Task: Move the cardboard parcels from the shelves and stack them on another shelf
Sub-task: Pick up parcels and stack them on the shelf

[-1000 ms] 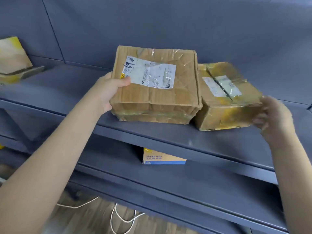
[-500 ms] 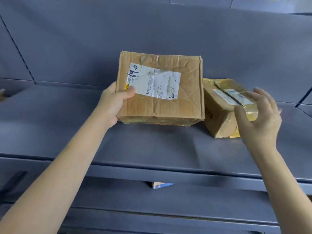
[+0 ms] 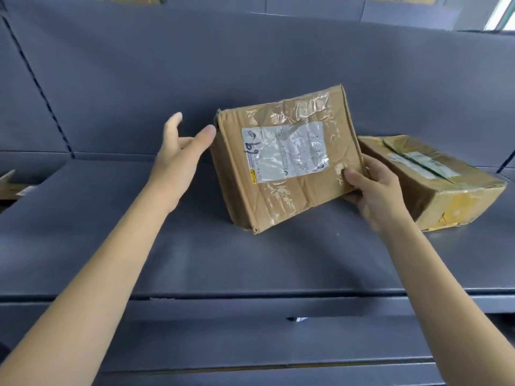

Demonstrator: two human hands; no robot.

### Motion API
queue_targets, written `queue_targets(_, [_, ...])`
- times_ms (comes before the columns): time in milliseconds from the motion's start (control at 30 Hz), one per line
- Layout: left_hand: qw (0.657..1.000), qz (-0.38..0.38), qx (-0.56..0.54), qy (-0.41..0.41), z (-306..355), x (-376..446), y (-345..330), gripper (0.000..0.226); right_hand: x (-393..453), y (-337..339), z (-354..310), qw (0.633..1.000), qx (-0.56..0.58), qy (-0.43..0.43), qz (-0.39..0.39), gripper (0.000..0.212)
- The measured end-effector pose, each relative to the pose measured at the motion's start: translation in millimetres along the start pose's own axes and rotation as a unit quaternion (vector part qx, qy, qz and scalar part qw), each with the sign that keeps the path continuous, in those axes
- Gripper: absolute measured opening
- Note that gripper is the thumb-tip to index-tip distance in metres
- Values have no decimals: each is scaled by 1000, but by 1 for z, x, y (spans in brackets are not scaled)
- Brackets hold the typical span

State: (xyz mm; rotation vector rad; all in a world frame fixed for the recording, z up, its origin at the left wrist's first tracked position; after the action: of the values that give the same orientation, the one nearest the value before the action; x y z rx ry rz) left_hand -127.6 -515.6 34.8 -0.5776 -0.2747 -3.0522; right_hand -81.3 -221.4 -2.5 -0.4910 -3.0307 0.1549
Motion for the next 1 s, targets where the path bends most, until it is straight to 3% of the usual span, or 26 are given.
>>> queue_targets(133, [995, -71, 8, -66, 24, 18, 6, 46, 16, -9, -15, 998, 56, -4, 21, 43])
queue_targets(267, [993, -94, 66, -35, 24, 22, -4, 17, 27, -17, -22, 985, 163, 7, 47, 55])
queue_targets(333, [986, -141, 80, 22, 16, 13, -10, 19, 26, -20, -22, 992, 125, 0, 4, 45])
queue_targets(400, [966, -223, 111, 70, 10, 3, -18, 28, 20, -25, -20, 997, 15, -36, -65, 32])
queue_targets(467, [957, -252, 112, 93, 8, -3, -24, 36, 17, -25, -17, 990, -47, -89, -103, 48])
queue_targets(533, [957, -248, 108, 102, 7, -2, -25, 39, 18, -17, -18, 986, -40, -125, -99, 54])
queue_targets(667, [956, -259, 63, 120, 5, -3, -26, 37, 9, -3, -26, 961, -107, -205, -151, 6])
queue_targets(700, [956, -265, 39, 117, 6, -5, -29, 34, 8, -1, -26, 960, -105, -204, -161, 12])
queue_targets(800, [964, -253, 13, 76, 12, -6, -36, 20, 3, 0, -30, 970, -72, -145, -179, 21])
queue_targets(833, [969, -241, 3, 61, 15, -5, -38, 25, 2, -1, -34, 974, -58, -113, -189, 27])
queue_targets(933, [971, -235, -27, 27, 16, -1, -42, 84, 4, -1, -50, 980, -52, 11, -193, 54])
queue_targets(1000, [969, -242, -25, 37, 14, 2, -46, 94, 7, -2, -62, 970, -122, 124, -169, 72])
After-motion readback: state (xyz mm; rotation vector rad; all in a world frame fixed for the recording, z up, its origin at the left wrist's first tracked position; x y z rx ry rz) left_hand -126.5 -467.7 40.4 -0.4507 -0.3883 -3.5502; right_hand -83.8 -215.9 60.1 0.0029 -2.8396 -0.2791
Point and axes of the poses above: each hand's wrist, its own x-axis towards the middle knuckle, its own y-axis out of the back of the hand, z = x × y, the point moved 1 cm from there along x, towards the middle knuckle, and after that the axes turned 10 degrees about -y, right-handed, at the moved point
